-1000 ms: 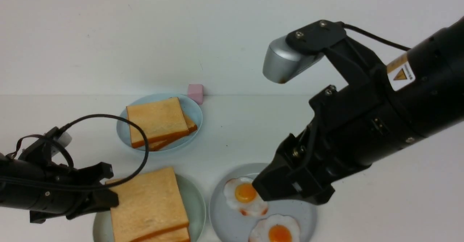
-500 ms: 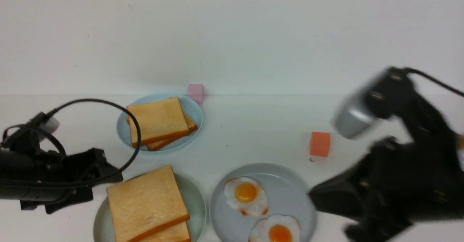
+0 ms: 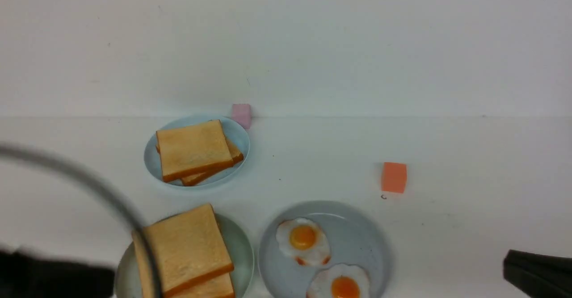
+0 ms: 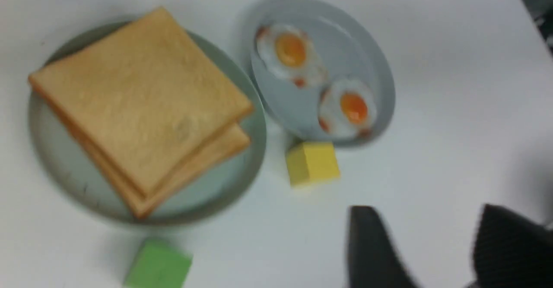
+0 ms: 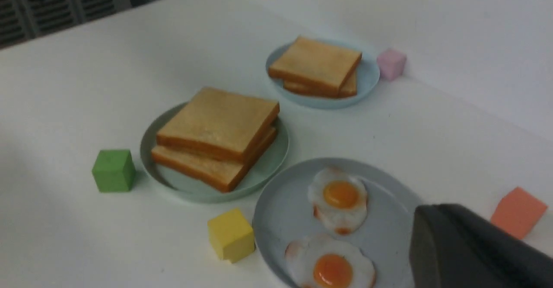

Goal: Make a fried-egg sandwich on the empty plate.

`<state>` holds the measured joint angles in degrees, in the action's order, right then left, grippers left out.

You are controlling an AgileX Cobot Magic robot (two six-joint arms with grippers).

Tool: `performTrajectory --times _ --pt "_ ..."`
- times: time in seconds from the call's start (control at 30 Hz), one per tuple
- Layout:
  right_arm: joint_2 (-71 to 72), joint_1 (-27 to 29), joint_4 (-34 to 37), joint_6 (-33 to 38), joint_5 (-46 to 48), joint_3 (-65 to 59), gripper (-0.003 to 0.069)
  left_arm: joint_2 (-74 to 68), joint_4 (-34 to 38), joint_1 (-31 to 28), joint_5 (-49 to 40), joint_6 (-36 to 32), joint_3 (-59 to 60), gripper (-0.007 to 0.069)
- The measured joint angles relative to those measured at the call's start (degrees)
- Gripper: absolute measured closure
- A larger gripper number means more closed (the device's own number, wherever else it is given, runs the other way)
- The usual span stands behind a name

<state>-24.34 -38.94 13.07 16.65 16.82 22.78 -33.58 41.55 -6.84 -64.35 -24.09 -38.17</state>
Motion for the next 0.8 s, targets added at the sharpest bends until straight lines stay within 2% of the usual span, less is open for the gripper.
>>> performTrajectory --times 0.03,0.1,0.17,0.33,0.57,0.7,0.8 --pt "0.2 0.0 0.0 0.0 -0.1 -0.1 0.0666 0.6 0.0 0.0 -0.3 0.5 0.0 0.0394" --pt "2.0 0.0 0.1 0.0 -0.4 -1.1 0.0665 6.6 -4.9 0.0 -3.2 5.9 0.0 0.0583" --pt "2.2 0.0 0.1 0.0 0.1 -1.3 0.0665 9.6 -7.4 0.1 -4.9 8.5 0.0 0.0638" --pt "2.2 0.0 0.1 0.0 1.0 -1.4 0.0662 11.0 -8.5 3.3 -5.7 10.2 0.0 0.0638" --pt "2.2 0.0 0.1 0.0 1.0 -1.4 0.0656 11.0 -7.9 12.9 -5.9 10.2 0.2 0.0638" --pt "2.3 0.0 0.1 0.0 1.0 -1.4 0.0655 11.0 -8.0 13.8 -6.0 10.1 0.2 0.0638" --pt "2.3 0.0 0.1 0.0 1.0 -1.4 0.0653 11.0 -11.3 13.8 -4.5 8.9 0.2 0.0638"
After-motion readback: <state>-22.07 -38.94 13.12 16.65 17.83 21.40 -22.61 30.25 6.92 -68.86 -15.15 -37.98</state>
